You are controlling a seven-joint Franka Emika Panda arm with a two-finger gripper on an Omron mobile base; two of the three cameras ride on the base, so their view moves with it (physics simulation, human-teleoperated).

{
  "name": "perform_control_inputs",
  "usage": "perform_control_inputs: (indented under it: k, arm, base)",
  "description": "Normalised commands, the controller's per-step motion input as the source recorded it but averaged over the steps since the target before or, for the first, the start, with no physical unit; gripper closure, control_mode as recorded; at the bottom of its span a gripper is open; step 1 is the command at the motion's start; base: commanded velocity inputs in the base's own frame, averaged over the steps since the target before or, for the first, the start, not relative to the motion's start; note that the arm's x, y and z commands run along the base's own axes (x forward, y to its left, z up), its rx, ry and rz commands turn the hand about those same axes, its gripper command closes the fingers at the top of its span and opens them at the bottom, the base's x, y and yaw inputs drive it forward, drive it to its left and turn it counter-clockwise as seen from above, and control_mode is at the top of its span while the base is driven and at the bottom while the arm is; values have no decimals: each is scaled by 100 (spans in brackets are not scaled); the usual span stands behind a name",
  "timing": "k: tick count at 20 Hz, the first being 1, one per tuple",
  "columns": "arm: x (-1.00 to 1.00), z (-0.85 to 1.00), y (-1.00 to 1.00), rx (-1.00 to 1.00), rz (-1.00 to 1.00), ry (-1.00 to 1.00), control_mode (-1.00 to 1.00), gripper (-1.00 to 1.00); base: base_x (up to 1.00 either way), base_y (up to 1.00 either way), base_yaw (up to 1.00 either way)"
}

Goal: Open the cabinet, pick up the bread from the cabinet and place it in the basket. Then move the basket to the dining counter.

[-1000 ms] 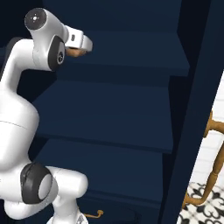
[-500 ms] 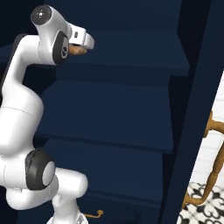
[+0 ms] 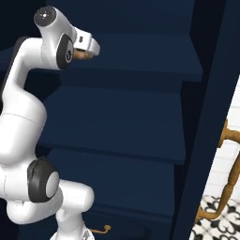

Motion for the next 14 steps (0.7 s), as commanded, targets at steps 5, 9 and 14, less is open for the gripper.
perform_control_inputs:
  k: [5,9,14]
  arm:
    - [11,-74,0,10,0,-2,-100,100]
    - [-36,2,1,1,0,-21,-100,100]
    - [-91,3,0,0,0,-25,-100,100]
  base:
    - [0,0,0]
    - [0,0,0]
    - [0,0,0]
